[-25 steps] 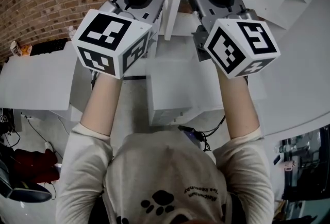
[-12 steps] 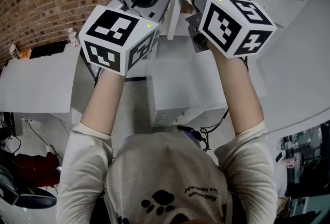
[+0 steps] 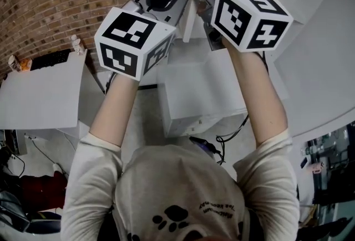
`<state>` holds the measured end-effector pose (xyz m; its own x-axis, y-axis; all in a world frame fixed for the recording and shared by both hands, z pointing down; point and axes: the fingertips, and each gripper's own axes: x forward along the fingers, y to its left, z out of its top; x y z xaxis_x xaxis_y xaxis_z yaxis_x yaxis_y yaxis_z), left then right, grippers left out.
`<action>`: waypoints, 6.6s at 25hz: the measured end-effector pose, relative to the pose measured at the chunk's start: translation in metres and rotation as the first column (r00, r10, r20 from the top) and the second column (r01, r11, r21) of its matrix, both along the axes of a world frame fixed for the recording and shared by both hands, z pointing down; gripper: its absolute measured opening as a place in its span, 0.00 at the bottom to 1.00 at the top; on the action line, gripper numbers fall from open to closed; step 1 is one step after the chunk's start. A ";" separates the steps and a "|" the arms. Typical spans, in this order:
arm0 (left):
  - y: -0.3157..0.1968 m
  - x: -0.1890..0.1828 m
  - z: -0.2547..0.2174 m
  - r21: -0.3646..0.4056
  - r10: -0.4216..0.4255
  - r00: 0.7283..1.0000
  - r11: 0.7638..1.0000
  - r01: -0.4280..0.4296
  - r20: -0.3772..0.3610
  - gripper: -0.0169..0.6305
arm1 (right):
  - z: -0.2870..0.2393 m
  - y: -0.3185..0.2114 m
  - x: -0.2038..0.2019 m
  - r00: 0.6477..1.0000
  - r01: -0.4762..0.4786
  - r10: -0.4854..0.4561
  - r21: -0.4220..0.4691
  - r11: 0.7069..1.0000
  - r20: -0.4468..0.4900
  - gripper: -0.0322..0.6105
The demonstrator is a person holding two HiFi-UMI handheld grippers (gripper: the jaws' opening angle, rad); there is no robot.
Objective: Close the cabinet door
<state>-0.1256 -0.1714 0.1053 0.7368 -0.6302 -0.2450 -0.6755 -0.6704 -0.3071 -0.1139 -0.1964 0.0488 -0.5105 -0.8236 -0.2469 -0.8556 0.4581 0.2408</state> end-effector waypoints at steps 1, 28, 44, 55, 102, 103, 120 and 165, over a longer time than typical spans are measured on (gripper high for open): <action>0.000 0.002 0.001 -0.002 0.009 1.000 1.000 -0.009 0.001 0.04 | -0.001 0.000 0.001 1.000 0.002 -0.002 -0.003 1.000 -0.002 0.28; -0.013 0.051 0.015 -0.021 0.160 0.987 0.987 -0.160 0.016 0.04 | 0.003 -0.020 0.058 0.998 -0.039 0.042 -0.086 0.996 0.038 0.21; -0.054 0.107 0.037 -0.046 0.187 0.982 0.981 -0.187 0.009 0.04 | 0.003 -0.041 0.110 0.998 0.029 -0.023 -0.094 0.995 0.057 0.20; -0.083 0.153 0.042 -0.053 0.194 0.981 0.980 -0.193 0.015 0.04 | 0.005 -0.070 0.158 0.989 0.134 -0.127 -0.100 0.986 0.073 0.20; -0.218 0.238 0.065 -0.106 -0.140 0.989 0.984 0.145 0.055 0.04 | 0.009 -0.207 0.241 0.795 0.605 -0.593 -0.101 0.790 0.127 0.21; -0.219 0.239 0.065 -0.108 -0.143 0.988 0.983 0.149 0.053 0.04 | 0.009 -0.208 0.242 0.792 0.609 -0.596 -0.102 0.787 0.128 0.21; -0.248 0.251 0.065 -0.134 -0.192 0.980 0.971 0.198 0.053 0.04 | 0.003 -0.234 0.246 0.744 0.668 -0.656 -0.104 0.737 0.127 0.21; -0.296 0.256 0.080 -0.149 -0.166 0.982 0.973 0.178 0.089 0.04 | 0.018 -0.279 0.281 0.890 0.448 -0.436 -0.077 0.891 0.133 0.24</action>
